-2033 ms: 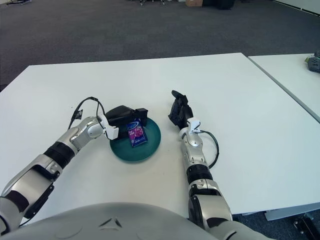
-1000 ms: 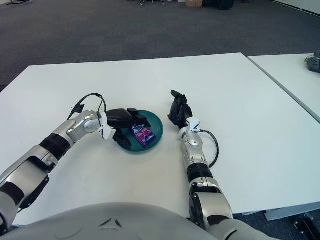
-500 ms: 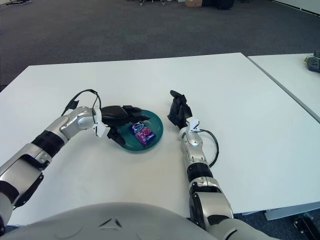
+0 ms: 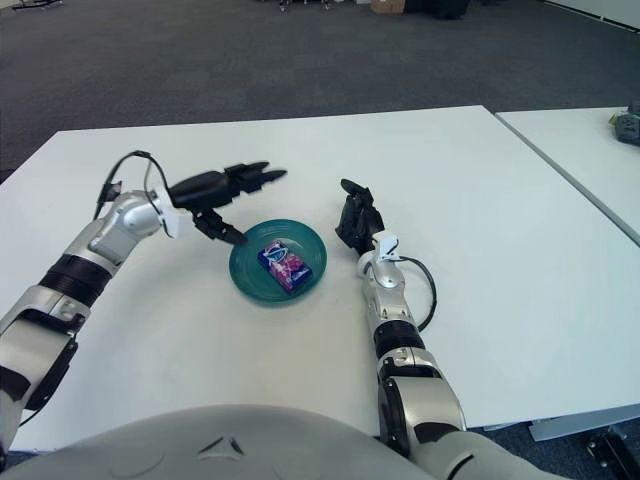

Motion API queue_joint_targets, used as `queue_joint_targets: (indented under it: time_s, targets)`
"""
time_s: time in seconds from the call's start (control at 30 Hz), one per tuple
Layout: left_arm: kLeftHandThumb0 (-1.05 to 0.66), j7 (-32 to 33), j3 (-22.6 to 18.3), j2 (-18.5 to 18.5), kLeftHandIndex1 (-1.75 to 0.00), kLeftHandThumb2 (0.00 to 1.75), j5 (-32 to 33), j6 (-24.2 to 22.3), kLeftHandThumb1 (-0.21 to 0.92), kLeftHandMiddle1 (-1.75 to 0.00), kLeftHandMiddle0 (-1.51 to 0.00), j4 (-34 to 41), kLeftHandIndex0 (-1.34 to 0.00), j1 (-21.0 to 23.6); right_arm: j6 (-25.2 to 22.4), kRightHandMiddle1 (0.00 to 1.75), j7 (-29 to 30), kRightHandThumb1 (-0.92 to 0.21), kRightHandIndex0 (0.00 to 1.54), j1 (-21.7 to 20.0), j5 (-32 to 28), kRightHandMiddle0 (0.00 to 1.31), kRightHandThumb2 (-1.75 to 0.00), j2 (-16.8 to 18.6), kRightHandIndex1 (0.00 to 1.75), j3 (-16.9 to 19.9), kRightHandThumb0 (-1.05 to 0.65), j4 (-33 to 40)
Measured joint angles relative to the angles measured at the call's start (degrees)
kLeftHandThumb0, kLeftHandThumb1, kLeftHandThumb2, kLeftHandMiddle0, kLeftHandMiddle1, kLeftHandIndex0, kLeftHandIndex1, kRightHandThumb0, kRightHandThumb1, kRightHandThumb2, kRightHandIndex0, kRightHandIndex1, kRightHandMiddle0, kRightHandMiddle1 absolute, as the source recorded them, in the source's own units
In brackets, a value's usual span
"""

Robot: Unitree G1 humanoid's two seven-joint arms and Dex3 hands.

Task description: Put the gum into the plate.

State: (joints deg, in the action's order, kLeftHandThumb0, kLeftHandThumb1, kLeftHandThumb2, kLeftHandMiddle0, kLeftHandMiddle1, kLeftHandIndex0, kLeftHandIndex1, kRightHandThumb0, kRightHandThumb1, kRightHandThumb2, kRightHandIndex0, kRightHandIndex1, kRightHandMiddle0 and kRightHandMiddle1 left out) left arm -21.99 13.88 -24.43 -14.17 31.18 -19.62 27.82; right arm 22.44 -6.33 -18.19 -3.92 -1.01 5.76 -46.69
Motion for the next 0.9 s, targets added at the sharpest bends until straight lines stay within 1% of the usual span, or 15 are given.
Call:
queue_joint_targets:
  time_s: [0.07, 0.1, 0.17, 0.2, 0.23, 0.3, 0.37, 0.43, 0.6, 0.77, 0.9]
  targets:
    - [-1.05, 3.9, -2.2, 2.5, 0.00, 0.31, 1.2, -1.9, 0.92, 0.00, 0.00, 0.5, 0.00, -1.6, 0.0, 0.06, 0.0, -0.92, 0.06, 0.0, 0.0, 0.00, -0.97, 0.0, 0.00, 0.2, -0.86, -0.1]
    - [-1.05, 5.1, -2.8, 3.5, 0.00, 0.38, 1.5, -2.5, 0.92, 0.00, 0.00, 0.6, 0.00, -2.2, 0.0, 0.06, 0.0, -0.92, 0.06, 0.0, 0.0, 0.00, -0.97, 0.0, 0.00, 0.2, -0.86, -0.2]
    - [-1.05, 8.2, -4.4, 6.3, 0.00, 0.49, 3.0, -1.9, 0.92, 0.00, 0.00, -1.6, 0.00, -3.2, 0.0, 0.06, -0.2, -0.92, 0.05, -0.2, 0.0, 0.00, -0.96, 0.1, 0.00, 0.3, -0.86, -0.5]
    - [-1.05, 9.5, -5.4, 8.0, 0.00, 0.56, 4.4, -1.7, 0.92, 0.00, 0.00, -2.9, 0.00, -3.7, 0.0, 0.06, -0.2, -0.92, 0.05, -0.2, 0.0, 0.00, -0.95, 0.1, 0.00, 0.3, -0.86, -0.6]
    - [-1.05, 10.6, -6.7, 9.8, 0.00, 0.58, 6.7, -1.6, 0.92, 0.00, 0.00, -4.3, 0.00, -4.2, 0.0, 0.06, -0.2, -0.92, 0.05, -0.3, 0.0, 0.00, -0.95, 0.1, 0.00, 0.3, -0.85, -0.6]
    - [-1.05, 11.2, -9.1, 13.2, 0.00, 0.71, 11.7, -1.7, 0.92, 0.00, 0.00, -6.0, 0.00, -5.3, 0.1, 0.07, -0.3, -0.92, 0.05, -0.4, 0.0, 0.00, -0.95, 0.2, 0.00, 0.4, -0.85, -0.6]
    - [-1.05, 11.0, -10.8, 16.0, 0.00, 0.78, 16.3, -1.8, 0.92, 0.00, 0.00, -6.5, 0.00, -6.6, 0.1, 0.07, -0.3, -0.92, 0.05, -0.4, 0.0, 0.00, -0.94, 0.4, 0.00, 0.3, -0.85, -0.6]
    - [-1.05, 10.9, -12.3, 18.2, 0.00, 0.86, 19.6, -1.8, 0.92, 0.00, 0.00, -6.5, 0.00, -7.9, 0.1, 0.08, -0.3, -0.92, 0.06, -0.4, 0.0, 0.00, -0.94, 0.5, 0.00, 0.3, -0.85, -0.5]
    - [-1.05, 11.9, -14.6, 21.2, 0.00, 0.97, 22.0, -1.9, 0.92, 0.00, 0.00, -6.4, 0.00, -12.3, 0.0, 0.09, 0.1, -0.92, 0.06, -0.2, 0.1, 0.00, -0.95, 0.7, 0.00, 0.2, -0.86, 0.0]
    - [-1.05, 14.8, -16.4, 22.8, 0.00, 1.03, 22.1, -5.7, 0.92, 0.00, 0.00, -6.8, 0.00, -15.9, 0.0, 0.07, 0.4, -0.92, 0.06, 0.1, 0.2, 0.00, -0.95, 0.6, 0.00, 0.1, -0.87, 0.1]
    - [-1.05, 17.2, -17.4, 23.2, 0.00, 1.07, 21.6, -8.3, 0.92, 0.00, 0.00, -7.7, 0.00, -17.2, 0.0, 0.06, 0.3, -0.92, 0.05, 0.2, 0.2, 0.00, -0.95, 0.4, 0.00, 0.0, -0.87, 0.1]
